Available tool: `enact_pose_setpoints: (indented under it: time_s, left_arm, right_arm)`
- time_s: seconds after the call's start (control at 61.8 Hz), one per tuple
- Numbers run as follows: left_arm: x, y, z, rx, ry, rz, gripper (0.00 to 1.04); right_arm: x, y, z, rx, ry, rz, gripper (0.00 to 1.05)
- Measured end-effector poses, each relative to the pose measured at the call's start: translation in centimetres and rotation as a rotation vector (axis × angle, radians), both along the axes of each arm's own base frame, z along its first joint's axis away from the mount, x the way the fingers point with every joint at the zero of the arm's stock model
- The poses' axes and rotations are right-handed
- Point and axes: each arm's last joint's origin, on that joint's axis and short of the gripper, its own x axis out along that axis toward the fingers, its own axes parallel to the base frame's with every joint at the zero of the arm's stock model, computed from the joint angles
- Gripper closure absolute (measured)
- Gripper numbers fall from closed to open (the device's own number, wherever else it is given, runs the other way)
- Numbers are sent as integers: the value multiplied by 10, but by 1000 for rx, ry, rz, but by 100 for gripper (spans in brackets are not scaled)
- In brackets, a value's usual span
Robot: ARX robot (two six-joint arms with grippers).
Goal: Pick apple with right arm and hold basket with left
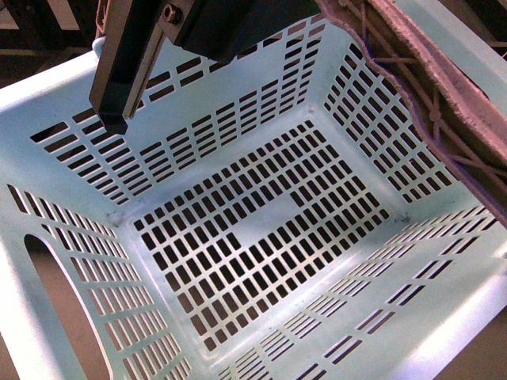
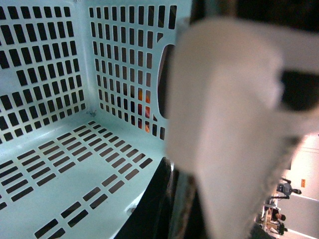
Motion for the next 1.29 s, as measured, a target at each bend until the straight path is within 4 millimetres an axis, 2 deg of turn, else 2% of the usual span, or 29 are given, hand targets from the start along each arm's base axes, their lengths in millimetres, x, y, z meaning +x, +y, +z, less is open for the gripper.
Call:
enact_pose_setpoints:
  time_s: [0.081,0.21,0.453,0.663,1.067,1.294]
  left_arm:
    - [0,0,0,0,0,1,97]
    - [0,0,0,0,0,1,97]
    - [0,0,0,0,-1,1,97]
    - [0,0,0,0,-1,1,97]
    - [0,0,0,0,-1,1,97]
    - [0,0,0,0,-1,1,97]
  right_arm:
    - [12,-10,-15,3,42,-17,9]
    - [43,-37,-56,15,140,-72,9]
    - [67,-61,-109,69,289,-147,9]
    - [92,-76,-129,76,307,-196,9]
    - [139,-90,-154,142,300,-268,9]
    - [147,-98,-168,164,314,-302,9]
